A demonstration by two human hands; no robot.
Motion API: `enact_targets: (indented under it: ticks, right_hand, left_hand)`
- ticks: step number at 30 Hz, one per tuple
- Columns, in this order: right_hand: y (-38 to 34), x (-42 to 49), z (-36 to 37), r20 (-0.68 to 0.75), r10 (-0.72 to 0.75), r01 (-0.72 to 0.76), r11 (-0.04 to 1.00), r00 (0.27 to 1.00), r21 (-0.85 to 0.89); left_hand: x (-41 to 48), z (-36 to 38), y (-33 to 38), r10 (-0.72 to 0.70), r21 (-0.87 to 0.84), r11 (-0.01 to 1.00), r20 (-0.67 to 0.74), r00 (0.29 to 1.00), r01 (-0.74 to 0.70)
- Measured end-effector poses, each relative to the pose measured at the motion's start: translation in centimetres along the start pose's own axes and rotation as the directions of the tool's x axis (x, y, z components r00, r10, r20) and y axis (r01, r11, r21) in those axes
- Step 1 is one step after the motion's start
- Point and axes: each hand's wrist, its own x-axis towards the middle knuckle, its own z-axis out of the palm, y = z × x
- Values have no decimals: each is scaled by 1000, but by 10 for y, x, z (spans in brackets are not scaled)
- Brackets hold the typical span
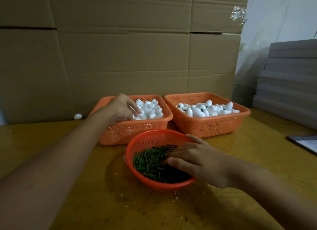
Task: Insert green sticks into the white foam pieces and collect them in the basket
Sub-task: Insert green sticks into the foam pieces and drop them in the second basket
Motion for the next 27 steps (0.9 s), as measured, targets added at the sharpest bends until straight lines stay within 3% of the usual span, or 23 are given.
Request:
enact_targets:
  ticks: [2,4,7,11,17,23,27]
  right_hand:
    - [0,0,0,-4,1,-1,1000,1000,4]
    - [0,-1,-1,-19,-5,5,1000,1000,1]
    - [0,-3,-4,-33,-49,48,999,998,-13]
    - [-4,-4,-5,-120,-85,84,996,989,-16]
    - [-7,-4,-4,-338,-53,90,992,940,94]
    - [-2,-6,-5,-214,44,-22,994,976,104]
    - [-2,-6,-5,-269,85,-36,982,959,184]
  left_hand:
    - [-8,-5,1,42,-141,989,-91,995,-55]
    - [-21,-11,8,96,-337,930,-161,982,-146]
    - [-48,-10,18,155,-489,832,-250,956,-263]
    - [-98,17,18,147,-678,682,-241,959,-275]
    - [-167,61,-1,271,-628,683,-258,927,-374]
    - [-185,79,-22,328,-392,757,-464,823,-523]
    - [-180,83,-28,354,-341,759,-500,791,-555]
